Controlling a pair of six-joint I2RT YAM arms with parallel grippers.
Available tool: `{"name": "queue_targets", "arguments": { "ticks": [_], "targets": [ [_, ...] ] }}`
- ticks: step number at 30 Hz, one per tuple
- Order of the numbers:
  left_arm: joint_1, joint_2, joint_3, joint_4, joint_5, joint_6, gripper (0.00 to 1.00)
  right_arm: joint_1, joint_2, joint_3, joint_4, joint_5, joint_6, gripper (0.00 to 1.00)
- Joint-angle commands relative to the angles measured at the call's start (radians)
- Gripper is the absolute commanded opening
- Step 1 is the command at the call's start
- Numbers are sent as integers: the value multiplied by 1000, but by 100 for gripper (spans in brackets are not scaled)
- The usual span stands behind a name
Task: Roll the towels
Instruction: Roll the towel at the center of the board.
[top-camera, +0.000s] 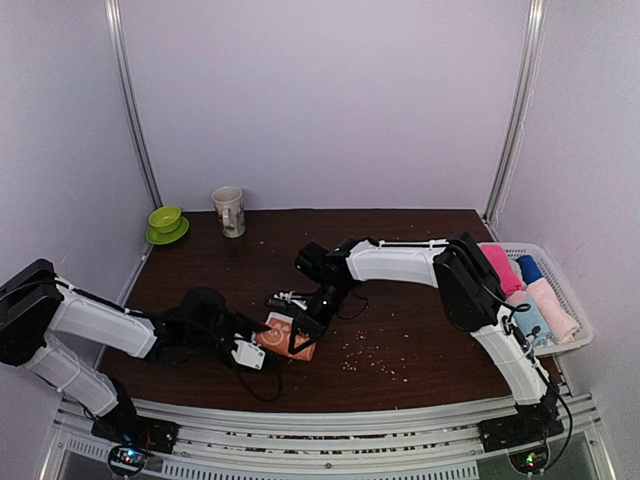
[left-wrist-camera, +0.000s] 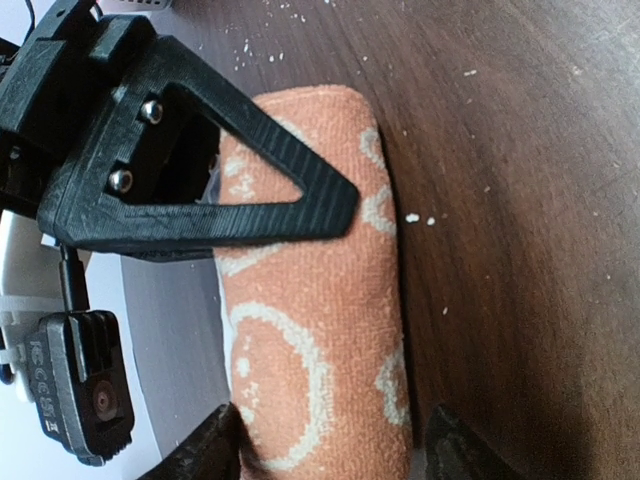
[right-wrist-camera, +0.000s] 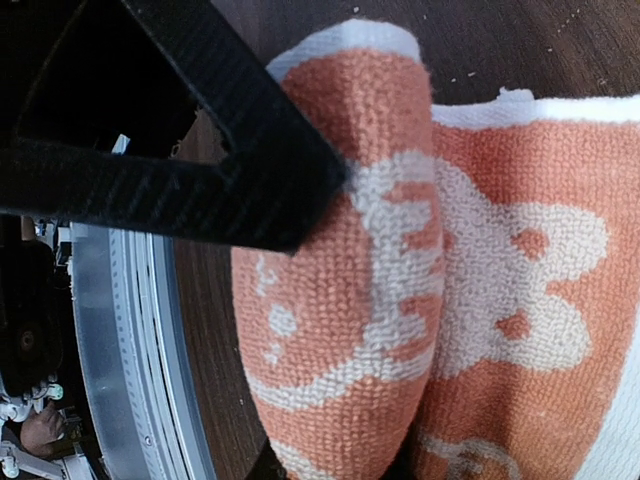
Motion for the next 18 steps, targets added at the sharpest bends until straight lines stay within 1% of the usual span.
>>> {"name": "queue_targets", "arguments": {
  "ticks": [1,7,9,10,12,13,14,18],
  "targets": [
    [-17,27,-2,76,-16,-6,62,11,50,-28,6,8,25,14],
    [-30,72,7,83,-39,-13,47,10,50,-31,12,6,27,14],
    [-32,88,12,73,-48,-15,38,10,51,-31,10,6,24,14],
    [-34,96,17,65,-54,-16,32,11,50,-32,7,7,20,14],
    [-34,104,29,25,-58,-22,14,10,49,-33,1,11,14,15],
    [-33,104,35,-1,-56,-24,2,11,46,-34,0,16,9,16],
    [-34,102,41,-44,-50,-24,0,10,40,-37,-2,20,4,20],
    [-33,92,95,-253,0,-11,0,9,-22,-66,13,36,-25,31]
  ]
}}
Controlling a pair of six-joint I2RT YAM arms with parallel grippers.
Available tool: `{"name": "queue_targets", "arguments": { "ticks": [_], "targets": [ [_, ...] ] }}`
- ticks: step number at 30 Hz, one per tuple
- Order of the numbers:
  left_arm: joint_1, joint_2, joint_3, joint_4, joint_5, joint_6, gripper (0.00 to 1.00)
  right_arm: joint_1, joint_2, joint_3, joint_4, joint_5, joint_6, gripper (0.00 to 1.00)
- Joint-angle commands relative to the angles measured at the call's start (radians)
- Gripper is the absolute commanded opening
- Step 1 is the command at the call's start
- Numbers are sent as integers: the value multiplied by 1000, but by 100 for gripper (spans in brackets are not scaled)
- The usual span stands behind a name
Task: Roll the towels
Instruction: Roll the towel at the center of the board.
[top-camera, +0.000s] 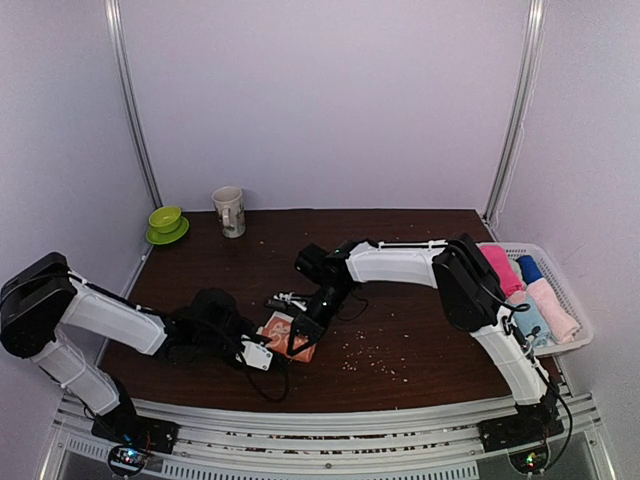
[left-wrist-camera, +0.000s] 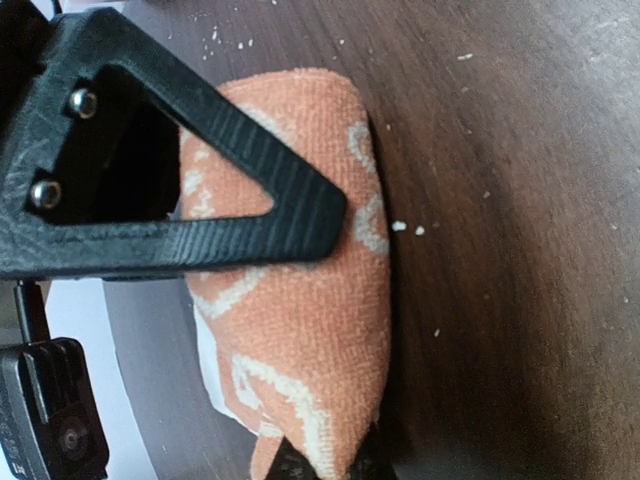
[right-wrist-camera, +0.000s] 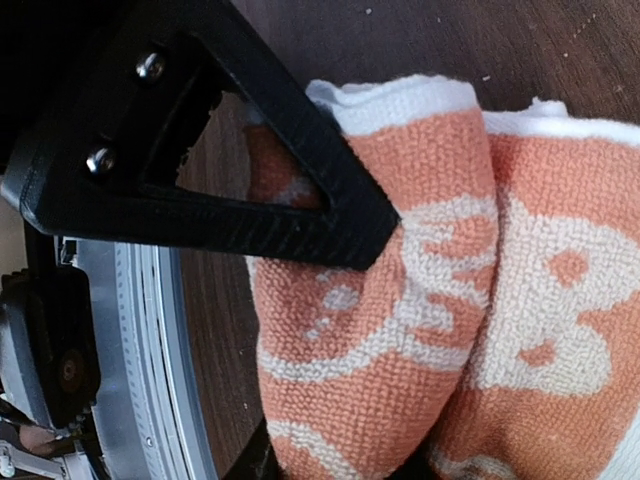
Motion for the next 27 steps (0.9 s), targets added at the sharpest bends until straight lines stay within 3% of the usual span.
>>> {"name": "queue_targets", "arguments": {
  "ticks": [1,13,23,27],
  "targets": [
    [-5,12,71,-310,56,3,0,6,-49,-70,14,68,-27,34],
    [18,166,306,-744,116,11,0,-53,-292,-288,229,147,89,54],
    [62,265,473,-938,180,36,0,-81,-247,-247,229,204,130,67],
    [82,312,549,-1028,211,48,0,-81,-180,-182,169,179,98,83]
  ]
}}
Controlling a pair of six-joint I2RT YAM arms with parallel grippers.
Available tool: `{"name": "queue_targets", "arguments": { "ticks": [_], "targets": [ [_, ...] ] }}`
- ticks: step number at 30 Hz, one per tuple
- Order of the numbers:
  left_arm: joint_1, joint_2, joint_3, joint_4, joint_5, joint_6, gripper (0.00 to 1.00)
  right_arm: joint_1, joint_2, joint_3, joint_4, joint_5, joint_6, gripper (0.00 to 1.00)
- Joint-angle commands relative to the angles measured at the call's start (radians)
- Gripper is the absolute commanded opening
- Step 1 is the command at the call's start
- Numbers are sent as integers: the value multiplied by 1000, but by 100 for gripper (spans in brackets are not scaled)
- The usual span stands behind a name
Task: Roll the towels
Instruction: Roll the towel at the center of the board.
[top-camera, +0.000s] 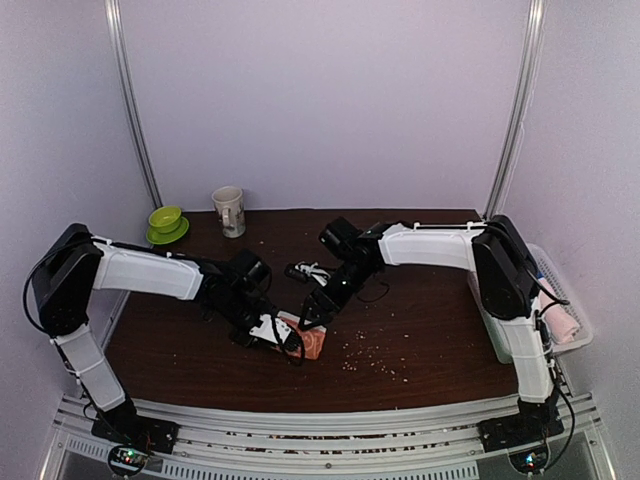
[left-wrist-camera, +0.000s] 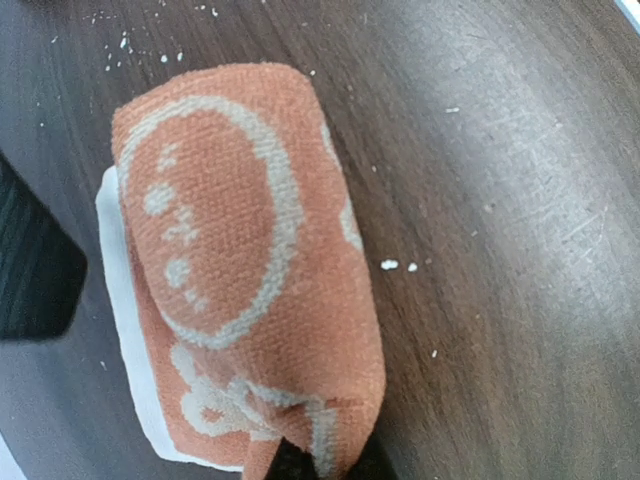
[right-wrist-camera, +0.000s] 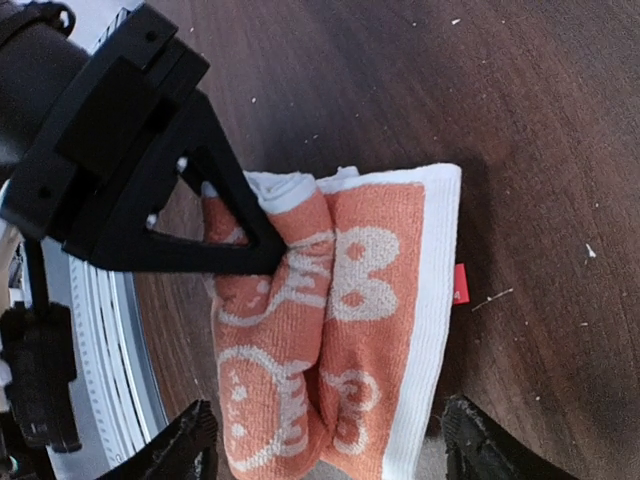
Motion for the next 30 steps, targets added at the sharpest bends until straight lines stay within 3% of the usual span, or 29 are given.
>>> {"name": "queue_targets", "arguments": {
  "ticks": [1,8,11,19,22,25,27,30],
  "targets": [
    [19,98,32,-265,35,26,0,-4,66,55,-31,-13,-9,97],
    [28,129,73,-316,34,33,0,-3,85,76,-26,-26,-4,100],
    [36,155,96,-344,39,30,0,-5,81,69,-9,55,30,100],
    [62,197,138,-389,63,26,0,-16,-113,-123,141,421,150,100],
    [71,211,158,-411,73,27,0,-15,-210,-202,174,627,160,100],
    [77,224,170,-427,77,29,0,-18,-352,-374,330,709,117,100],
    [82,234,180,-441,80,33,0,-23,-425,-483,450,813,182,100],
    [87,256,204,-473,93,35,0,-67,-487,-599,565,629,202,100]
  ]
}}
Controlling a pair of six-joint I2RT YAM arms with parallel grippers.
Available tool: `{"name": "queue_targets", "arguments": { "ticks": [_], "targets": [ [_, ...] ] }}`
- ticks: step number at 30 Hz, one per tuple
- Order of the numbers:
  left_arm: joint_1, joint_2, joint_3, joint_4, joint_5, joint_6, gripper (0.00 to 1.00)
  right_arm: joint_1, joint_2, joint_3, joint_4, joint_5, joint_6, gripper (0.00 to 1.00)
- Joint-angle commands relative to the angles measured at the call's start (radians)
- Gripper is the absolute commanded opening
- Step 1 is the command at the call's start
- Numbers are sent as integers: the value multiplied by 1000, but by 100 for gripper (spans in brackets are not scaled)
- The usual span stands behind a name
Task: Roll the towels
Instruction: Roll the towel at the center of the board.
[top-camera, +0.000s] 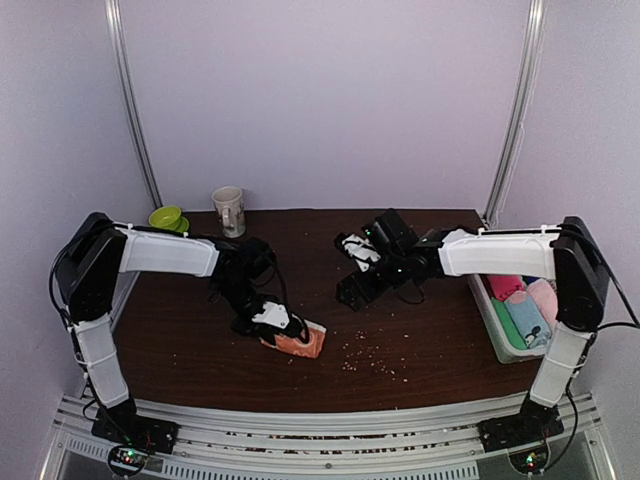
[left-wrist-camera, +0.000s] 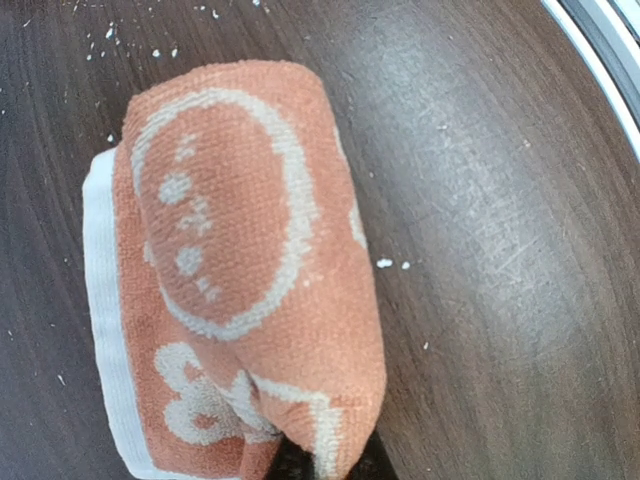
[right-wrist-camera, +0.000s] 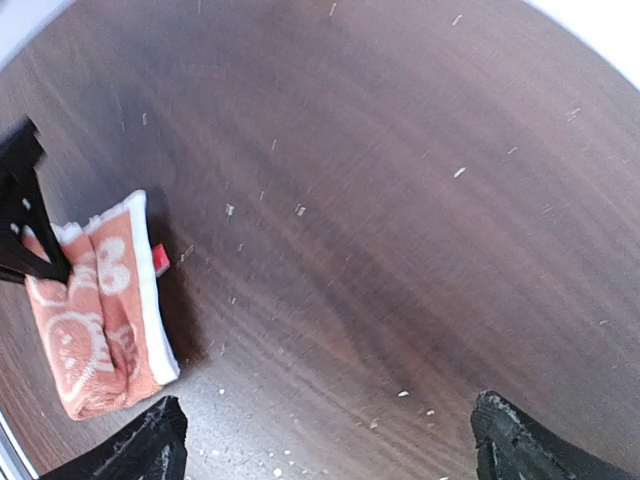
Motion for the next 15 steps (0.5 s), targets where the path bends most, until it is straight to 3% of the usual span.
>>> {"name": "queue_targets", "arguments": {
  "ticks": [1,5,9,15],
  "targets": [
    [14,103,-15,-200,-44,7,0,-35,-63,-126,219,-52,9,100],
    [24,135,42,-257,-29,12,0,124,-146,-303,397,116,-190,99],
    [40,184,109,-333,-14,13,0,224,-216,-466,608,215,-280,90],
    [62,237,179,-397,1,17,0,359,-348,-773,1069,291,-491,89]
  ]
}}
